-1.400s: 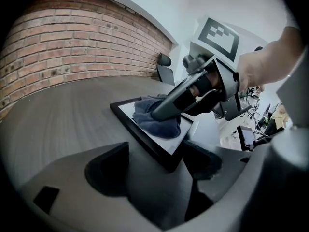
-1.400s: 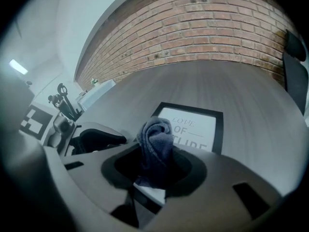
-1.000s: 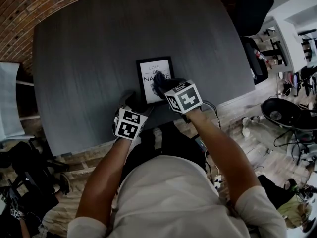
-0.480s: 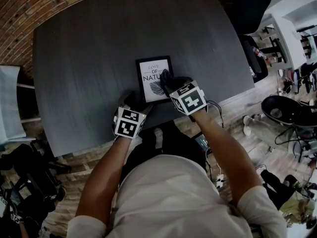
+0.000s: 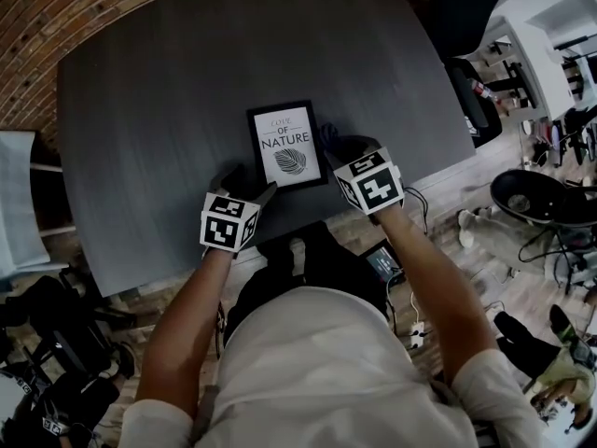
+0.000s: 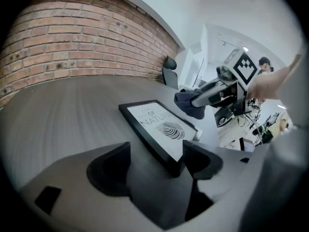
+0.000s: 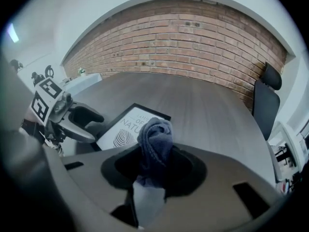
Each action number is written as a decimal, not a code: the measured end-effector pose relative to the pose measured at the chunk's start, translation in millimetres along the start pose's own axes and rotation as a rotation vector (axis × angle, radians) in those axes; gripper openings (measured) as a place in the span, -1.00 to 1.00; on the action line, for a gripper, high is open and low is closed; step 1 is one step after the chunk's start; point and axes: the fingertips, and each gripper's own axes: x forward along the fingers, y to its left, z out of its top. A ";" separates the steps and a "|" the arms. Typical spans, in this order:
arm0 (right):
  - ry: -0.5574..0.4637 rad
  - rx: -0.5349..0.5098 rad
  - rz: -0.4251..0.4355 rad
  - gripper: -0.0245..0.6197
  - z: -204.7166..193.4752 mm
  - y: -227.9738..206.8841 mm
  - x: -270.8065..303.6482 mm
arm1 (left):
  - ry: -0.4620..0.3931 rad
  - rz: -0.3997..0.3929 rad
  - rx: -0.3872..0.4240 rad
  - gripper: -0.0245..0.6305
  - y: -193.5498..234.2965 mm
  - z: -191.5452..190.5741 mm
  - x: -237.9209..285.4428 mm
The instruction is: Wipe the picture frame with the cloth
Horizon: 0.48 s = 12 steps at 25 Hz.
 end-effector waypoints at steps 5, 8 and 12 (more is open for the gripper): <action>-0.058 0.115 0.122 -0.52 11.1 43.8 2.3 | -0.059 -0.036 -0.037 -0.01 15.7 23.2 4.3; -0.077 0.228 0.216 -0.52 12.1 81.5 11.8 | -0.069 0.006 -0.043 -0.80 28.0 31.0 5.6; -0.088 0.258 0.299 -0.52 14.3 124.2 20.7 | -0.020 0.034 0.012 -0.88 28.7 31.0 14.5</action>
